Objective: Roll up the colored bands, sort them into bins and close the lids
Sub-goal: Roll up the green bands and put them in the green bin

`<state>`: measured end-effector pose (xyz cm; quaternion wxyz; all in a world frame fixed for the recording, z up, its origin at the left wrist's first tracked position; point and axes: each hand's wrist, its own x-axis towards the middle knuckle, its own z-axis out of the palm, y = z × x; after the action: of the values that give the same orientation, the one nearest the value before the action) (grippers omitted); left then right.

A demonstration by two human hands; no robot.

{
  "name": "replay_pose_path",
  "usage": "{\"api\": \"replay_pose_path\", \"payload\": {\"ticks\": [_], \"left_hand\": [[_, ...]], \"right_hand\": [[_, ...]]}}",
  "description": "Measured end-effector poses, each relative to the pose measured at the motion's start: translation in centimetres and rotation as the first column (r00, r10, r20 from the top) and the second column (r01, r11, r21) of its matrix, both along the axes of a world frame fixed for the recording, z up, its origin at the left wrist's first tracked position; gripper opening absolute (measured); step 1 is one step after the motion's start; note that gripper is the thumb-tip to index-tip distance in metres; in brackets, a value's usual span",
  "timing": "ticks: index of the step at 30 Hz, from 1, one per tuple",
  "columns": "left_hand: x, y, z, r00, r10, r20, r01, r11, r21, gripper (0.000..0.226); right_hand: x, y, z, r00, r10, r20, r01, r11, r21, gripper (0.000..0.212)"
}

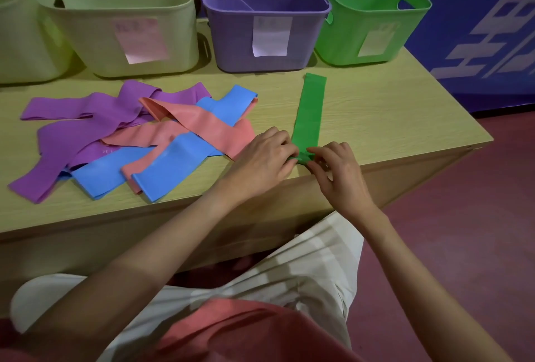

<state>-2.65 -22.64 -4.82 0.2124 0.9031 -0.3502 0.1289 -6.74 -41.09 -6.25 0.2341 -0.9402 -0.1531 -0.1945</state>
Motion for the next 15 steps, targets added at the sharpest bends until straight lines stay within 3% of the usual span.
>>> {"api": "replay_pose_path", "payload": {"ticks": [15], "left_hand": [[0.05, -0.13, -0.33, 0.999, 0.044, 0.028, -0.043, 0.999, -0.025, 0.015]], "right_hand": [[0.69, -0.33, -0.19, 0.997, 0.012, 0.07, -0.013, 1.0, 0.02, 0.011]]}}
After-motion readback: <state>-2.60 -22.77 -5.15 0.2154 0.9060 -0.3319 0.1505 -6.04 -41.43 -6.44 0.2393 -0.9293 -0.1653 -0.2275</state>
